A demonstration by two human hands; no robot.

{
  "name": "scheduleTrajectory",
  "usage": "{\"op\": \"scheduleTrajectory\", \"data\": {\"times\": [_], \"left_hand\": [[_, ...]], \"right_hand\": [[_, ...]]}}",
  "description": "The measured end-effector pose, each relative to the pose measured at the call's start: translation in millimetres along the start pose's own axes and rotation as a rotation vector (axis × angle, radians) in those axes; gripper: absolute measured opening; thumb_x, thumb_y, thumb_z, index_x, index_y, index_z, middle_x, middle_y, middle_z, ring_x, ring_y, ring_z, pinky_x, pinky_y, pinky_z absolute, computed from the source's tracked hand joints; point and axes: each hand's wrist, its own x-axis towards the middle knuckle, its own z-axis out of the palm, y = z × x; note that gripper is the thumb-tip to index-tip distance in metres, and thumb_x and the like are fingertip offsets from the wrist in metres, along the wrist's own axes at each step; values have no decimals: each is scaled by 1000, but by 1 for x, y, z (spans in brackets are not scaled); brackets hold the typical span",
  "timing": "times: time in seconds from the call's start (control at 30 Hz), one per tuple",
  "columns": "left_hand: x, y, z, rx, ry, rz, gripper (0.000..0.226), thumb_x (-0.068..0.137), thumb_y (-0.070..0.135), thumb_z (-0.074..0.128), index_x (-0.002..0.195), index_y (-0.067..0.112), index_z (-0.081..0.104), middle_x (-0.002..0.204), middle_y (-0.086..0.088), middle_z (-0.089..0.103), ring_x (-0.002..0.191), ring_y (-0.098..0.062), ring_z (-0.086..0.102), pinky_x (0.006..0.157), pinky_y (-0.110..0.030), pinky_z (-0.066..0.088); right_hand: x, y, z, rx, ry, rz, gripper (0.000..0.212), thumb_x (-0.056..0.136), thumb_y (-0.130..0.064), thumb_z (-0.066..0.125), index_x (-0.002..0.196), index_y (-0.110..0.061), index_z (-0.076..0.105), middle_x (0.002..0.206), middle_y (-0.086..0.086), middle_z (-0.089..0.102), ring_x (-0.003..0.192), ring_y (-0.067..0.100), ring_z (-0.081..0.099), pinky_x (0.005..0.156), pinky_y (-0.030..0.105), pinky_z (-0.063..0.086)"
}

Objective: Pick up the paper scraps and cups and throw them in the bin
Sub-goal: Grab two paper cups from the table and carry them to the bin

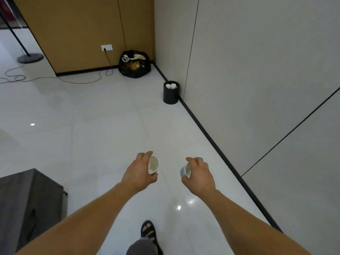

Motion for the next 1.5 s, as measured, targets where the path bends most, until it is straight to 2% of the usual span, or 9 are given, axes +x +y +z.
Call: {"op": "scheduleTrajectory", "data": {"times": [0.27, 0.67, 1.07, 1.23, 1.5], "left_hand": [[197, 20, -13, -19, 4, 32, 80, 79, 39, 69, 146, 24, 26, 141, 1, 35, 113, -24, 53, 88, -35, 50], [477, 64, -58, 31, 27, 130, 82, 77, 39, 71, 145, 25, 27, 138, 1, 36, 110, -24, 53, 87, -33, 48], [731, 78, -90, 30, 111, -30, 82, 78, 39, 71, 145, 25, 26, 140, 2, 35, 113, -25, 52, 91, -34, 49], [821, 62, -88, 17, 72, -72, 84, 78, 39, 73, 145, 26, 25, 142, 2, 34, 117, -23, 50, 95, -33, 48], [1022, 21, -93, -30, -10, -47, 84, 76, 38, 74, 145, 23, 28, 139, 1, 37, 116, -22, 50, 93, -30, 47]], "right_hand": [[184, 4, -35, -32, 29, -6, 64, 87, -29, 59, 145, -26, 34, 142, -3, 35, 126, 19, 35, 89, 31, 46], [448, 11, -97, -17, 131, 2, 63, 85, -30, 60, 143, -24, 37, 139, -1, 37, 124, 22, 38, 90, 31, 44], [740, 19, -144, -35, 43, -115, 65, 86, -31, 60, 145, -25, 34, 140, -1, 36, 125, 22, 37, 96, 32, 41], [841, 13, -138, -34, -8, -132, 66, 86, -34, 59, 146, -27, 33, 142, -2, 35, 127, 20, 36, 95, 32, 44], [1025, 2, -124, -35, -62, -23, 65, 85, -35, 59, 145, -28, 34, 143, -4, 34, 127, 19, 36, 98, 30, 42]]}}
